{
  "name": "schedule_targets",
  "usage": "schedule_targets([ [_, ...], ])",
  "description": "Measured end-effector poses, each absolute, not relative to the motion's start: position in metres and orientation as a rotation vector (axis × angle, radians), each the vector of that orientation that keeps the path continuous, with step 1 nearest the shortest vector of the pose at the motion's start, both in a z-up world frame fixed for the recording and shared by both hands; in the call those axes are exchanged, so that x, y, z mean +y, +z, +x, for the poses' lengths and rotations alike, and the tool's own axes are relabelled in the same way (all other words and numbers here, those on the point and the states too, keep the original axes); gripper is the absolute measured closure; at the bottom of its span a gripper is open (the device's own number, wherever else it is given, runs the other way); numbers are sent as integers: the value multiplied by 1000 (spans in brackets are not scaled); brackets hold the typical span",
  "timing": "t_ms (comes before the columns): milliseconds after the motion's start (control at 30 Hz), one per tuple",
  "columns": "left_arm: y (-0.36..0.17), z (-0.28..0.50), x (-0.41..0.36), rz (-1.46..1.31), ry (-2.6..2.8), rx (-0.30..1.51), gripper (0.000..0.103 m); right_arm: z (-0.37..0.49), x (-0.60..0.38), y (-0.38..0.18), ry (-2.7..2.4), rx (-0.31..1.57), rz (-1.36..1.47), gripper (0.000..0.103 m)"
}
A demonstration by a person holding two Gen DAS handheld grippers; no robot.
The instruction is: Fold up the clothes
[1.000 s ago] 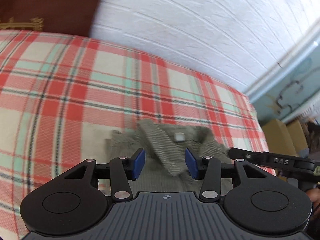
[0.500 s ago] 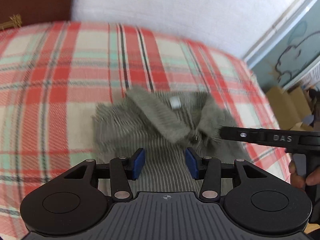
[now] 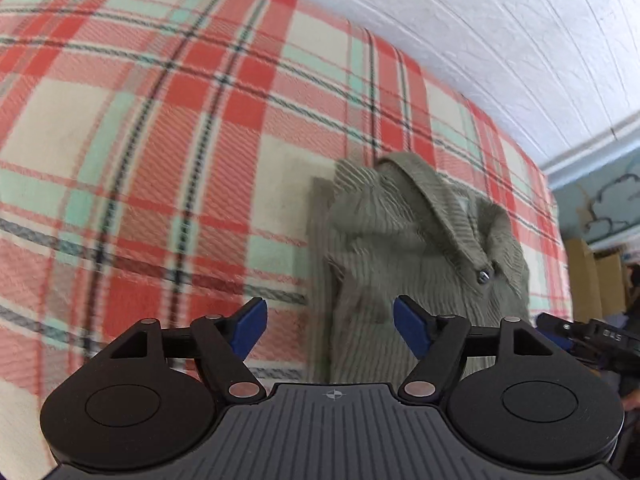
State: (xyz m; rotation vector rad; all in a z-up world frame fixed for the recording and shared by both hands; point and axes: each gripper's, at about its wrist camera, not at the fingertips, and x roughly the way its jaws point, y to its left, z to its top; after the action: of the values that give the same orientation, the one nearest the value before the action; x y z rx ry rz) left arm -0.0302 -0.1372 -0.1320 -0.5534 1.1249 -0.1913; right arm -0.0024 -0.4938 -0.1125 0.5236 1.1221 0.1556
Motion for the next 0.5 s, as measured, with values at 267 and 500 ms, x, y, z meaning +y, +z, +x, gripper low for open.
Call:
schedule_targets([
  [267, -151, -22, -144, -550, -267, 1164, 18, 2, -483, -123, 227, 1164, 466, 35],
  [500, -158, -9, -146, -554, -329, 1162, 16, 12, -477, -141, 273, 1163, 491, 32],
])
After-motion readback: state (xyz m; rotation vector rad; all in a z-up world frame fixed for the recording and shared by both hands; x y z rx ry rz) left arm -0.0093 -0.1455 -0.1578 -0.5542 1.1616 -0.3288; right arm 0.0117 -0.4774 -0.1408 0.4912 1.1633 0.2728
